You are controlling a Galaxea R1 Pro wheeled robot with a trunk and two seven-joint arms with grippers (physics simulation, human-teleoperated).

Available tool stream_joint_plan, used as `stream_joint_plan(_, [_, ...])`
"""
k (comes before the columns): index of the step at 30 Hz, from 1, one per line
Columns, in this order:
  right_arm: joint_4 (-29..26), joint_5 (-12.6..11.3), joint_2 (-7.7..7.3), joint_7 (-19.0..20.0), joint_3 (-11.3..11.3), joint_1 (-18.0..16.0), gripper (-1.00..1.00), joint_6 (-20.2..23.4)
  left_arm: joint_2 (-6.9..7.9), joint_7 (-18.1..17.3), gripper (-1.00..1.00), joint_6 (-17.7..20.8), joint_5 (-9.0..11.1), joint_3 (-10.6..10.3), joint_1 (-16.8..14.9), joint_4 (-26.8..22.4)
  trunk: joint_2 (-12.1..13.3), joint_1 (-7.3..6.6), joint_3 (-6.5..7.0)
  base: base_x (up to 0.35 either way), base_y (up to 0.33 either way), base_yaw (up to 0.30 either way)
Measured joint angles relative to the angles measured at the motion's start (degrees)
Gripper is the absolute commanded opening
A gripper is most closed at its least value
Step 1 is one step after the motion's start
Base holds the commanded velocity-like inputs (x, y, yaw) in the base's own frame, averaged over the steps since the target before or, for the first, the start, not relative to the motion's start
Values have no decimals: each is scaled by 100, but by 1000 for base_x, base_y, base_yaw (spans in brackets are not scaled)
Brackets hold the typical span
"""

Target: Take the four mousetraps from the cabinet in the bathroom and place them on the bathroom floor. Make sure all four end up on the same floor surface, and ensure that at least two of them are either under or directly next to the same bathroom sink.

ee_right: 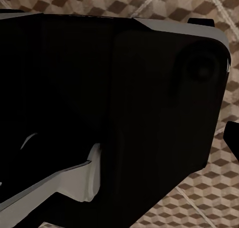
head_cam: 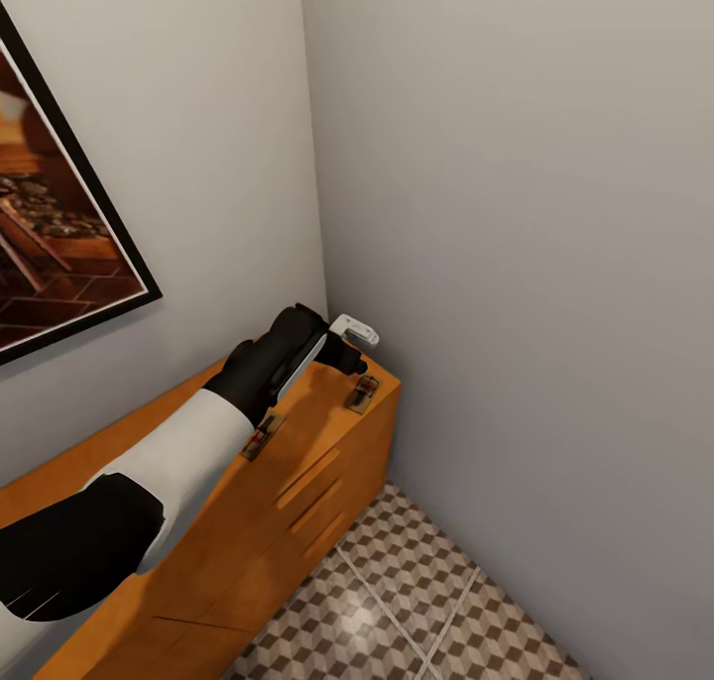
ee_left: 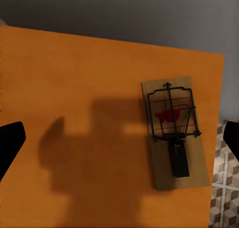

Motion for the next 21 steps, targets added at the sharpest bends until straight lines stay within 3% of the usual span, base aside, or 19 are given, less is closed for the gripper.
stream_joint_plan(21, [0,0,-2,0,-1,0,100,0,18,2,100,1,-2,10,0,-18,0,0,0,0,0,0])
